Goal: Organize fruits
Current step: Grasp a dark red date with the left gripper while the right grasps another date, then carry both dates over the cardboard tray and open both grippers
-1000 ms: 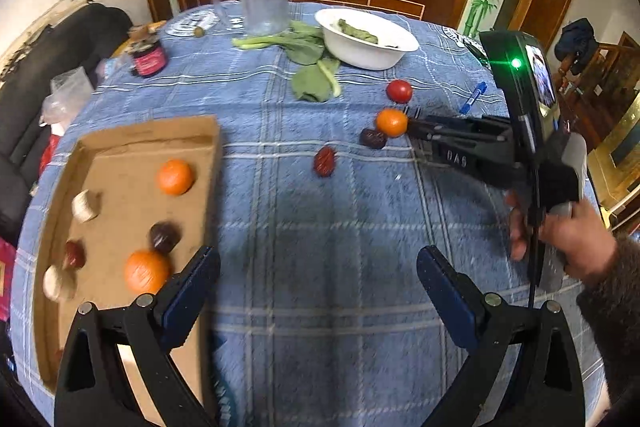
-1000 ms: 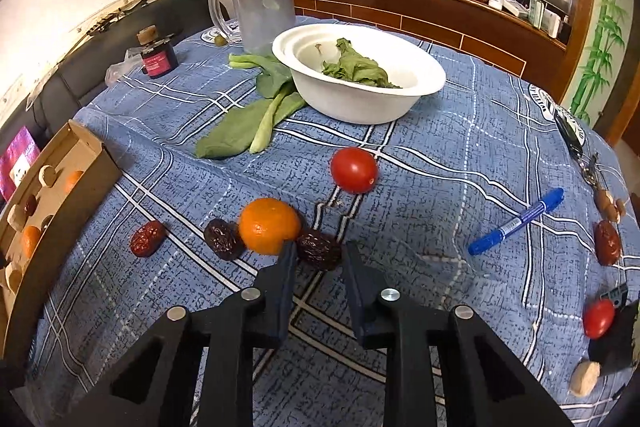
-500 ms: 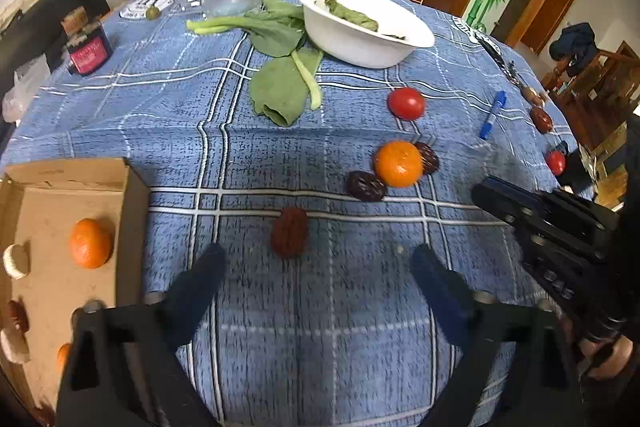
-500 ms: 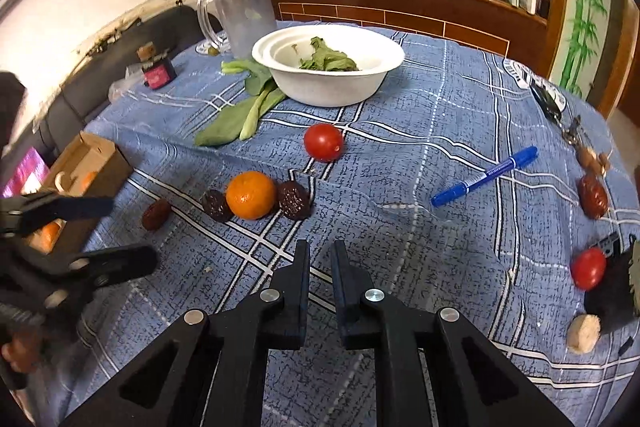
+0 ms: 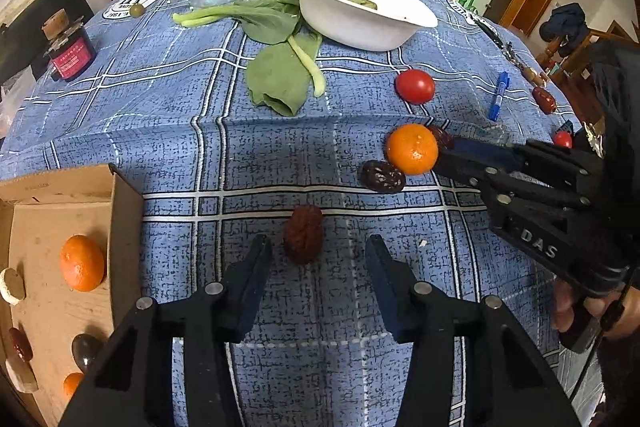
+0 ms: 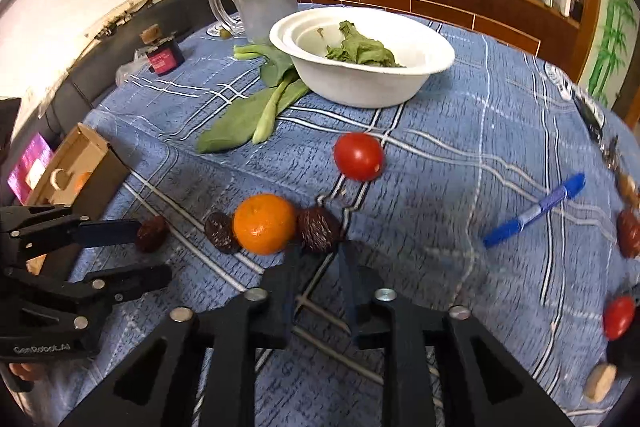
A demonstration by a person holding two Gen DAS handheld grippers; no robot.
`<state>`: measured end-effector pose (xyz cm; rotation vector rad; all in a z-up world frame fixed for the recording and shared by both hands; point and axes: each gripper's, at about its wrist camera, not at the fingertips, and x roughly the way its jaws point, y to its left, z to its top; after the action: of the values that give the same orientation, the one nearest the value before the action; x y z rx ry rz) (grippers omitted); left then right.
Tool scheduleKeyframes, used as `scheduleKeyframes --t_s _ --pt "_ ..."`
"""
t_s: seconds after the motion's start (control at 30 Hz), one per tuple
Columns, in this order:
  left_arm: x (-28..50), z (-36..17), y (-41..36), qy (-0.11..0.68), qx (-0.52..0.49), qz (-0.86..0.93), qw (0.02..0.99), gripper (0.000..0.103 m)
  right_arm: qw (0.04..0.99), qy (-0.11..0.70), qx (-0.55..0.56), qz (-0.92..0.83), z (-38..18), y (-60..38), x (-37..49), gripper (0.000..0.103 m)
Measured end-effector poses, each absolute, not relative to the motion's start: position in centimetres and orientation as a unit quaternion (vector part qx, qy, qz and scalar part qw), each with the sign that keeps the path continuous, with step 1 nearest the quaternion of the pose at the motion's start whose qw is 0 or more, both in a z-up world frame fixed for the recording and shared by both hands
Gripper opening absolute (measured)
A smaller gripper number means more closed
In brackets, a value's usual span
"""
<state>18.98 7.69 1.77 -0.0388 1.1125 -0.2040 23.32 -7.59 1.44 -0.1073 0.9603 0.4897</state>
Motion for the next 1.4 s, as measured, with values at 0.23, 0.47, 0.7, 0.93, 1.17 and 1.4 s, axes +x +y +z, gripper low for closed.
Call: scheduleKeyframes --t_s 0.23,0.47,0.7,0.93,1.17,1.4 --pt "19.5 1.7 7.6 0.523 -0.022 -0.094 0.847 0.050 0.855 0.461 -0.058 0.232 1.3 -6.9 25.2 0.032" --pt "19.6 1.6 7.1 0.503 -0.007 -0.076 0.861 0.033 0.863 0.439 -0.095 0.233 1.2 -6.0 24.9 0.029" --pt "18.0 2.3 8.4 0.503 -0.051 -0.109 0.856 0.018 0.873 0.424 -0.105 0.219 2.3 -6.5 22.8 0.023" --pt "13.5 2.8 8.7 0.506 -0.067 -0.119 0.852 0.018 0.882 0.409 -0.074 0.224 4.0 -8.8 17.2 0.023" --pt "7.0 3.2 7.2 0.499 -0.059 -0.129 0.855 0.018 0.887 0.404 -0.068 0.211 4.8 -10.2 10.1 0.023" --pt "1.8 4.0 6.1 0.494 -0.056 -0.103 0.862 0.018 0.878 0.429 -0.060 0.206 3.7 -11.0 4.5 0.023"
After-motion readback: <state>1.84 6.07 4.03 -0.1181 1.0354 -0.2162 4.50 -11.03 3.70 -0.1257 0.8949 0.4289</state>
